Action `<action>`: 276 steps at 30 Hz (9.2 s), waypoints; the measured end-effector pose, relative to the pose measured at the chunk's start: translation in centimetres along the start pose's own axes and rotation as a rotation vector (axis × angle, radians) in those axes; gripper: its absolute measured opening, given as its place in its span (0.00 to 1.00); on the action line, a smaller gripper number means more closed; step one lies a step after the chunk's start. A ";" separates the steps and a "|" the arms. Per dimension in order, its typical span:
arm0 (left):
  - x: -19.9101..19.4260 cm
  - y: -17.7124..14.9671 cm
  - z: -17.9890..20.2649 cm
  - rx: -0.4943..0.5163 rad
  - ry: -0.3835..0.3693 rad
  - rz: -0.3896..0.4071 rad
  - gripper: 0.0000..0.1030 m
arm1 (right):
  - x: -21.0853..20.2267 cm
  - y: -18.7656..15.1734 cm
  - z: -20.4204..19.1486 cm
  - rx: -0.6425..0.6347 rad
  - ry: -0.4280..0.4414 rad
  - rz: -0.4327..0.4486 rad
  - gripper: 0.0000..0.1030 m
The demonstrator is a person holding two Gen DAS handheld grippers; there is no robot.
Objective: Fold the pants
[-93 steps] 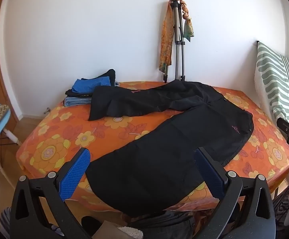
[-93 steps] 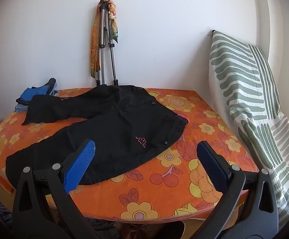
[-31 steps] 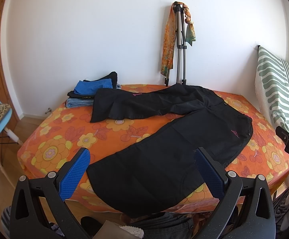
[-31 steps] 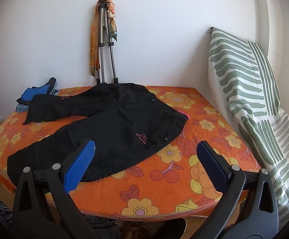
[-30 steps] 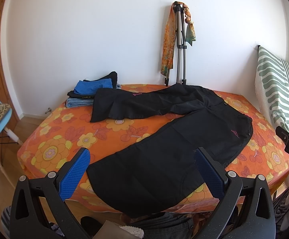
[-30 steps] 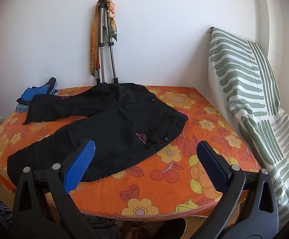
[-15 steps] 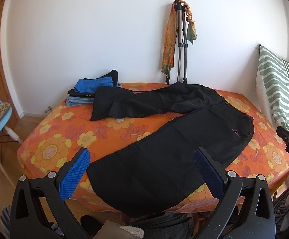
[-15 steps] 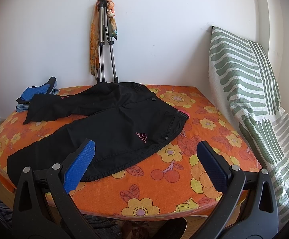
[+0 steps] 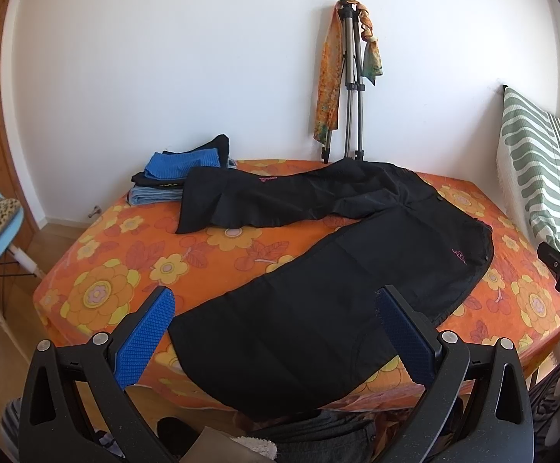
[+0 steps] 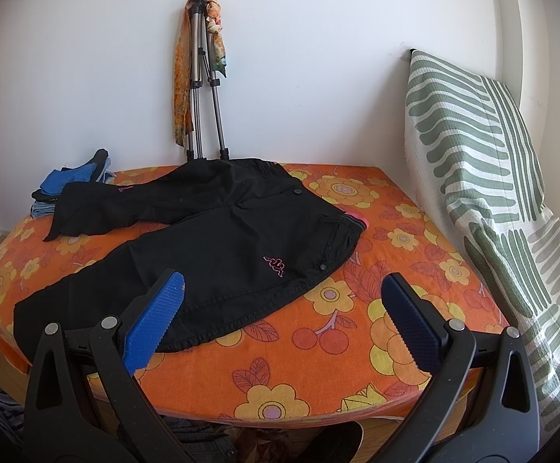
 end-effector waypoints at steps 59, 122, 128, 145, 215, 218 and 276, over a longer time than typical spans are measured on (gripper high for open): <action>11.2 9.2 -13.7 -0.109 0.057 -0.123 0.52 | 12.6 9.4 -2.0 -0.095 0.280 -0.051 0.77; 9.0 2.0 -10.7 -0.005 -0.055 -0.263 0.31 | 5.0 -6.0 -28.4 -1.132 0.756 -0.049 0.20; 8.3 1.3 -11.2 -0.012 -0.054 -0.271 0.31 | 5.9 -5.4 -27.7 -1.056 0.811 -0.103 0.06; 7.0 -1.1 -10.5 0.018 -0.070 -0.298 0.31 | 2.1 -8.2 -28.7 -1.245 0.844 0.007 0.55; 12.3 -0.5 -3.0 0.353 -0.169 -0.252 0.04 | 14.9 2.7 -23.8 -0.538 1.085 -0.294 0.63; 12.0 0.7 -3.5 0.334 -0.172 -0.222 0.04 | 14.1 1.7 -21.2 -0.557 1.066 -0.298 0.63; 37.8 18.1 -10.9 0.137 -0.053 -0.281 0.04 | 44.2 18.9 -30.0 -1.046 0.445 -0.283 0.04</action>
Point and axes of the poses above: each gripper's, at about its wrist camera, not at the fingertips, and x roughly the way its jaws point, z to its right, y to its top, the point moved 7 cm from there along x, roughly the way its jaws point, and after that the axes turned 15 degrees about -x, right-handed, at the moved point
